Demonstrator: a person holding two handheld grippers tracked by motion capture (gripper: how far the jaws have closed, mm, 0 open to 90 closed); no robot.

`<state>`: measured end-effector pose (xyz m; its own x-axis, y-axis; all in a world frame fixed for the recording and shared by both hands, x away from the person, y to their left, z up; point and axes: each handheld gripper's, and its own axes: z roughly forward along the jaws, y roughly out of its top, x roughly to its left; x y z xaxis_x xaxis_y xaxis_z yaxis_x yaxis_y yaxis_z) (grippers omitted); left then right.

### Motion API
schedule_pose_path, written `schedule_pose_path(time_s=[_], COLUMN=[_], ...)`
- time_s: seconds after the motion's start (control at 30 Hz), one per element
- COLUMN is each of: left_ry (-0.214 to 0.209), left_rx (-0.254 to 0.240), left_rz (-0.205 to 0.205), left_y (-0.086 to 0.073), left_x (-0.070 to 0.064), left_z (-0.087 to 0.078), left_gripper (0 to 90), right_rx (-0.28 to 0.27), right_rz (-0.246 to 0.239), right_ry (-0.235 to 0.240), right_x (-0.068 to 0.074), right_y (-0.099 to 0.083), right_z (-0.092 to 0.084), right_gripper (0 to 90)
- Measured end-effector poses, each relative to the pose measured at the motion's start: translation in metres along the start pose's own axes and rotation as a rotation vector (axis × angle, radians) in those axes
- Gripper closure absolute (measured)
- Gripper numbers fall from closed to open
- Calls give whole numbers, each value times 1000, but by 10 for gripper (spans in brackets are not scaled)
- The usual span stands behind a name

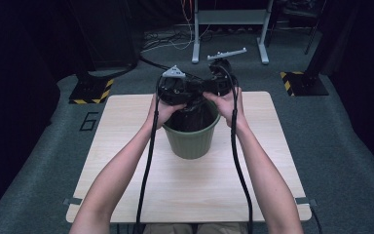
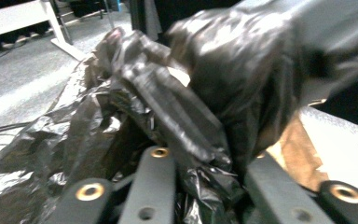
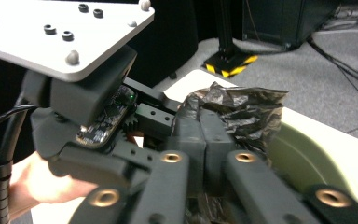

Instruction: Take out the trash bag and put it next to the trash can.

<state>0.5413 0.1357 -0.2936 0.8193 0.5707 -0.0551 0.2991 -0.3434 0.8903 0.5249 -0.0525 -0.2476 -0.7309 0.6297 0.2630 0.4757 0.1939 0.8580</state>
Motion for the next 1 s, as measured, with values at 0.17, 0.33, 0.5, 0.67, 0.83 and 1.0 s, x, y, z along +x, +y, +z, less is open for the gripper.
schedule_pose_path(time_s=[0.17,0.33,0.5,0.67,0.83,1.0], left_ry=[29,21,16,-21,-18,2], left_rx=[8,-1,1,-7,-4,-8], left_rz=[-23,-44,-57,-59,-47,-68], left_y=[7,17,33,42,44,40], left_x=[6,9,2,-8,-10,-1], left_z=[-7,-13,-14,-15,-18,-29], left_gripper=[859,859,854,841,727,415], right_rx=[-73,-87,-8,-25,-107,-101], right_rz=[-19,-93,-172,-175,-115,-73], right_ry=[7,-62,-129,-197,-241,-235], right_x=[-10,-13,-3,2,-2,-11], right_y=[-12,-27,-32,-33,-38,-41], right_z=[-18,-26,-3,14,24,18], right_gripper=[494,340,249,333,787,887])
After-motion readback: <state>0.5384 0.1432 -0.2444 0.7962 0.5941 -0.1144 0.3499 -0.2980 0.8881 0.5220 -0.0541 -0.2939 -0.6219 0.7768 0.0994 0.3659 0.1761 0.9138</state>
